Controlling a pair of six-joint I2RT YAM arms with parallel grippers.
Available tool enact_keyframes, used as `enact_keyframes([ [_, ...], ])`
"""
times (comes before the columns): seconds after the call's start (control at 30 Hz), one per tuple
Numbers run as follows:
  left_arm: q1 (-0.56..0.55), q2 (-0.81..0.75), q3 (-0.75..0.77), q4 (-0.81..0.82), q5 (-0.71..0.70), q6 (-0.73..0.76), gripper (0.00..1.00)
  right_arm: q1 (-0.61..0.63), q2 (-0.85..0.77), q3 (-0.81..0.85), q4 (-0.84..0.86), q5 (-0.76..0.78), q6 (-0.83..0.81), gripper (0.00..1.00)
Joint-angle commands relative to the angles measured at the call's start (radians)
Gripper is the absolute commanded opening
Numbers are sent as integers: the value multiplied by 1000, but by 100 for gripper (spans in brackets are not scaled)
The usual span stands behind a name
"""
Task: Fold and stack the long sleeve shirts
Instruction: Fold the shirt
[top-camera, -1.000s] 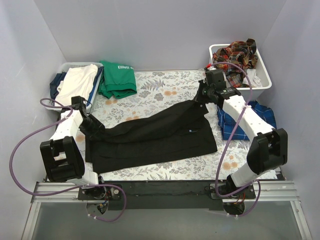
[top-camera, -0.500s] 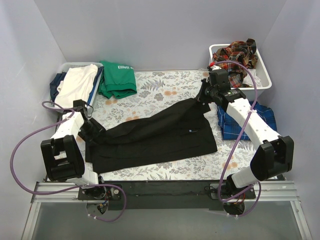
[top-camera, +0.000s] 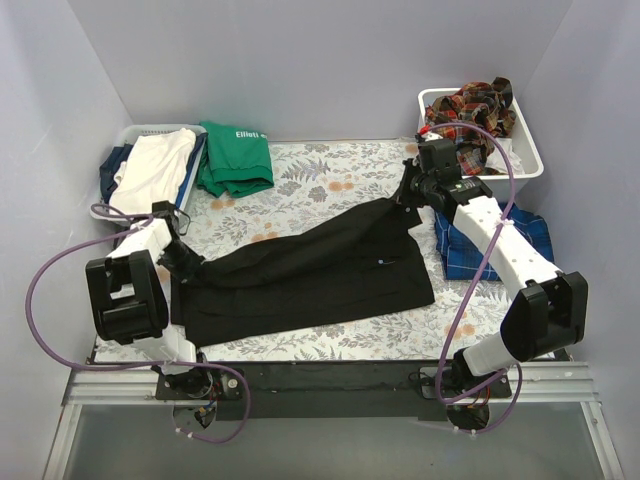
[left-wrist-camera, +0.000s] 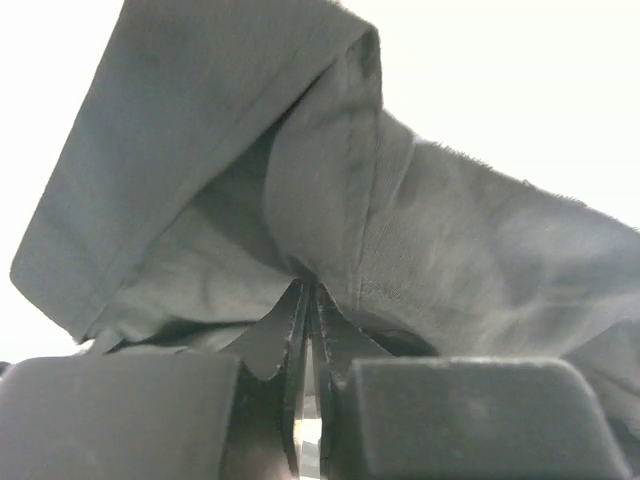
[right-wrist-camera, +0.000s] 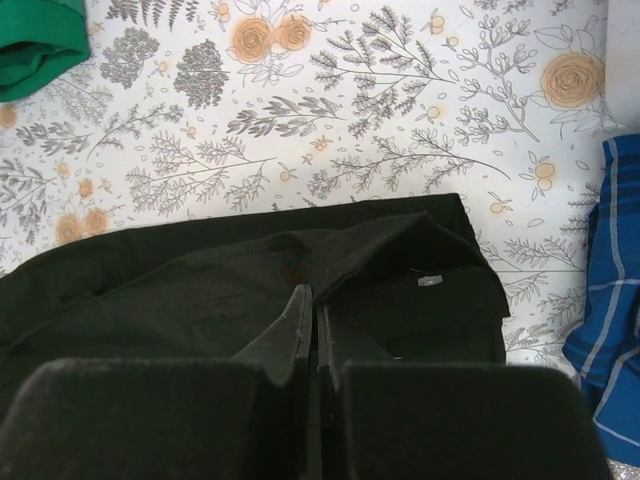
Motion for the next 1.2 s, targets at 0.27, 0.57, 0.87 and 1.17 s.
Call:
enact_keyframes([
  [0.27,74,49,76,32,-17,20,0,-72,2,-48,-44,6,0,1],
  [0.57,87,69,62,51,29,22,0,-77,180,-9,-55,-173,-78,19],
  [0.87,87,73,77,55,47,23,4,-77,255,112,-5,-222,-161,56],
  [1.17,85,8,94,43,62,32,46,-66,199,14,-63,-248,-151,56],
])
